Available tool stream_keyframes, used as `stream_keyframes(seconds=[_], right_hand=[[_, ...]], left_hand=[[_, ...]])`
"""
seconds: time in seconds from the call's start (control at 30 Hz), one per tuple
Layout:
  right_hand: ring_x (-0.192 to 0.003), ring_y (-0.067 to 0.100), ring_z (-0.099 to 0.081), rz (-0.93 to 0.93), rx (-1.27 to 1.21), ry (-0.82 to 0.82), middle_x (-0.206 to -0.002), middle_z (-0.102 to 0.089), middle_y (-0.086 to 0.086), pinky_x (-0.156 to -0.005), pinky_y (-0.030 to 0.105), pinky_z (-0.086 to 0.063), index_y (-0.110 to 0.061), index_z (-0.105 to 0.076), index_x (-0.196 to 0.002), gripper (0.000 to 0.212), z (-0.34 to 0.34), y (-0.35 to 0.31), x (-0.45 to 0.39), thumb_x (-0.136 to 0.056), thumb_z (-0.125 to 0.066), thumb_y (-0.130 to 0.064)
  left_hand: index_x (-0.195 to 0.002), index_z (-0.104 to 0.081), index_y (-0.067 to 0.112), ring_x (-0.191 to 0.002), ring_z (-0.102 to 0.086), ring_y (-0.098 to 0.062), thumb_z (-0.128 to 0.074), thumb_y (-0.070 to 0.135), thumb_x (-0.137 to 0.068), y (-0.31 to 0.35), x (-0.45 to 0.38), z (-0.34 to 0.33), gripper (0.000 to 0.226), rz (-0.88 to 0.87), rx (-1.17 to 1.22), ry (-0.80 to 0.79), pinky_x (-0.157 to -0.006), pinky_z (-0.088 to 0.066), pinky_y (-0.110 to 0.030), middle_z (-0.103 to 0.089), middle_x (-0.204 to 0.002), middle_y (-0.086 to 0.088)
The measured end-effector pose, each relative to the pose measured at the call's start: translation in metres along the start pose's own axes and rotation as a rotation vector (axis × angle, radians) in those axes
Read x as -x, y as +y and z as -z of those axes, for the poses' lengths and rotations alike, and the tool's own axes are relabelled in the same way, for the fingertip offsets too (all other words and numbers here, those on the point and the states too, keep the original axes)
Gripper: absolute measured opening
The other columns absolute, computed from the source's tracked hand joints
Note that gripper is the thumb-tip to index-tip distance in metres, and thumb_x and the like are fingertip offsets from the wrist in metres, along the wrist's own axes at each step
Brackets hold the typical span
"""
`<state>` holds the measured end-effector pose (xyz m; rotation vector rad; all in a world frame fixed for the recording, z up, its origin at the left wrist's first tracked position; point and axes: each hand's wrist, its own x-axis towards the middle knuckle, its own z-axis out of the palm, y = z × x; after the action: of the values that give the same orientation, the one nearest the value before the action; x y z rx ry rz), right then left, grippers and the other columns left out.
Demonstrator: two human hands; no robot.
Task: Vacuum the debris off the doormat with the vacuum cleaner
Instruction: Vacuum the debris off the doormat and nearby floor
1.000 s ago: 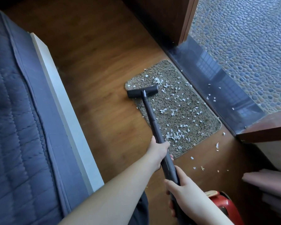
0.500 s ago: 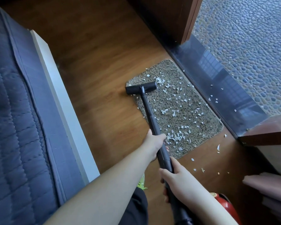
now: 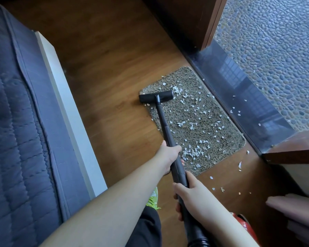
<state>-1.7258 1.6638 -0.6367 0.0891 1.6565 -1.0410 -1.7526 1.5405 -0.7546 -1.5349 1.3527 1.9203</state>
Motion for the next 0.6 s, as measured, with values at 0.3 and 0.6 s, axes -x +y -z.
stream_keyframes(seconds=[0.3,0.6], right_hand=[[-0.047,0.02,-0.055,-0.012,0.049,0.082,-0.063,-0.057,0.001,-0.055,0.033,-0.048,-0.024,-0.053,-0.099,0.012,0.028,0.041,0.034,-0.088,-0.056,-0.02],[-0.055,0.016,-0.059,-0.024,0.039,0.139,-0.064,-0.063,-0.001,-0.064,0.035,-0.051,-0.043,-0.052,-0.105,0.026,0.047,0.07,0.047,-0.088,-0.058,-0.024]], left_hand=[[-0.154,-0.018,0.024,-0.042,-0.053,-0.017,-0.054,0.009,-0.094,-0.033,0.028,-0.048,0.071,0.013,0.001,-0.081,-0.042,-0.049,-0.026,-0.051,-0.079,-0.011],[-0.157,-0.006,0.032,-0.043,-0.052,-0.018,-0.054,0.007,-0.094,-0.049,0.041,-0.083,0.083,0.028,-0.002,-0.106,-0.042,-0.049,-0.025,-0.051,-0.08,-0.013]])
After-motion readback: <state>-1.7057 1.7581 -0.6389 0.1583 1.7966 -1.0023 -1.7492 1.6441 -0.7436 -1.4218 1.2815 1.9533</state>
